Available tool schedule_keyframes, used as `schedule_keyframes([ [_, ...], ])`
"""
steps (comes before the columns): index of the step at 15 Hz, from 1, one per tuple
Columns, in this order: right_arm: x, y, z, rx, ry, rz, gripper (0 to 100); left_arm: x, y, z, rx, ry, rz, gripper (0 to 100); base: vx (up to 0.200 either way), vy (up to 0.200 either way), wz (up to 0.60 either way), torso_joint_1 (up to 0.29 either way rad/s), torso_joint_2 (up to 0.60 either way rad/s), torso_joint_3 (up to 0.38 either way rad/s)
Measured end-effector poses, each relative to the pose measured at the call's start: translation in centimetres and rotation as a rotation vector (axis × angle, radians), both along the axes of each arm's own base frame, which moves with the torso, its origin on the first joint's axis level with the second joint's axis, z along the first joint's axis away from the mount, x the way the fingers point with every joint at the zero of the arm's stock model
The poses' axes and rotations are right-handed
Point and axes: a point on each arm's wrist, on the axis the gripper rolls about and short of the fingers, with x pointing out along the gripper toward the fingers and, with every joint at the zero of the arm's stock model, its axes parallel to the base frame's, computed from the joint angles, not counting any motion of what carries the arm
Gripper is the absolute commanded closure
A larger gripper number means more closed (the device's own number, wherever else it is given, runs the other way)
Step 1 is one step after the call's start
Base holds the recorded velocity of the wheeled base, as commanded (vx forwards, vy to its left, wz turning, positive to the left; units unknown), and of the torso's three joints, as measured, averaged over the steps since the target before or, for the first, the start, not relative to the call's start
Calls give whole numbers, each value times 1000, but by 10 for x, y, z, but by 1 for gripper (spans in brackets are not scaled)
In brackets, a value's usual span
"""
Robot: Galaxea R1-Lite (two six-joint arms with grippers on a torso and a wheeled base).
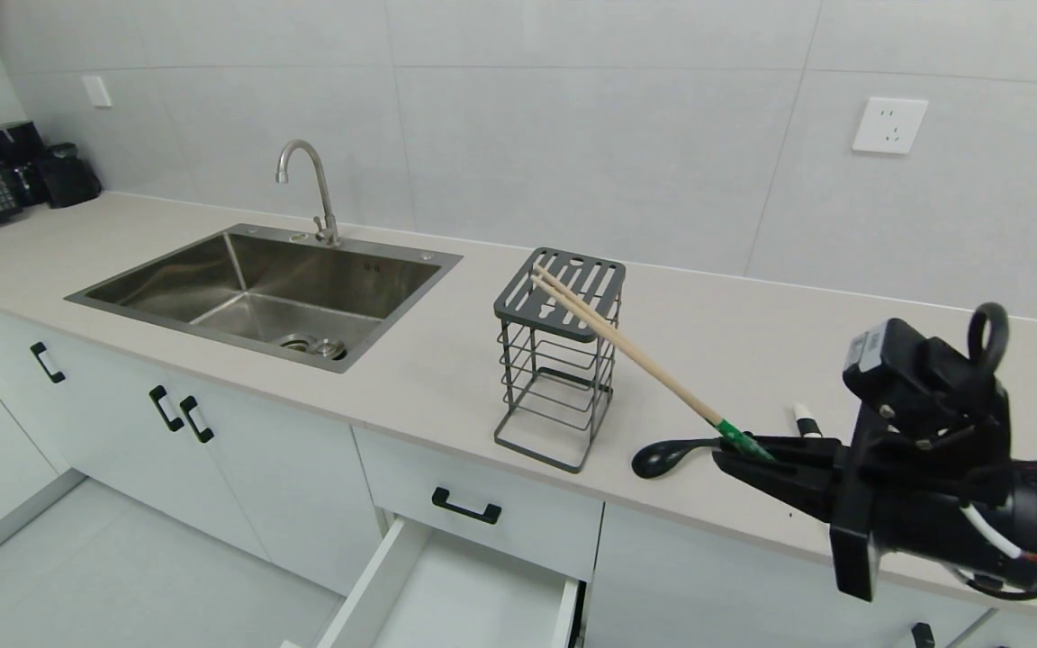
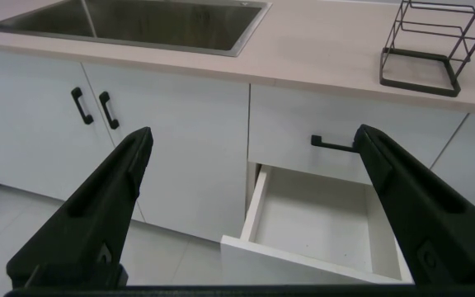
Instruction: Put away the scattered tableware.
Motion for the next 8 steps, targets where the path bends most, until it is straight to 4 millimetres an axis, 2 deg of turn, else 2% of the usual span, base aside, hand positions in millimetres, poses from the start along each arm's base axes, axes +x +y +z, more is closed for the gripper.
schedule_keyframes([
  [3, 11, 18, -3, -21, 12, 30, 100, 0, 0, 0, 0, 0, 0, 0, 0, 0, 0, 0, 0, 0],
  [8, 11, 45, -16, -64, 43, 113, 100, 0, 0, 0, 0, 0, -1, 0, 0, 0, 0, 0, 0, 0],
])
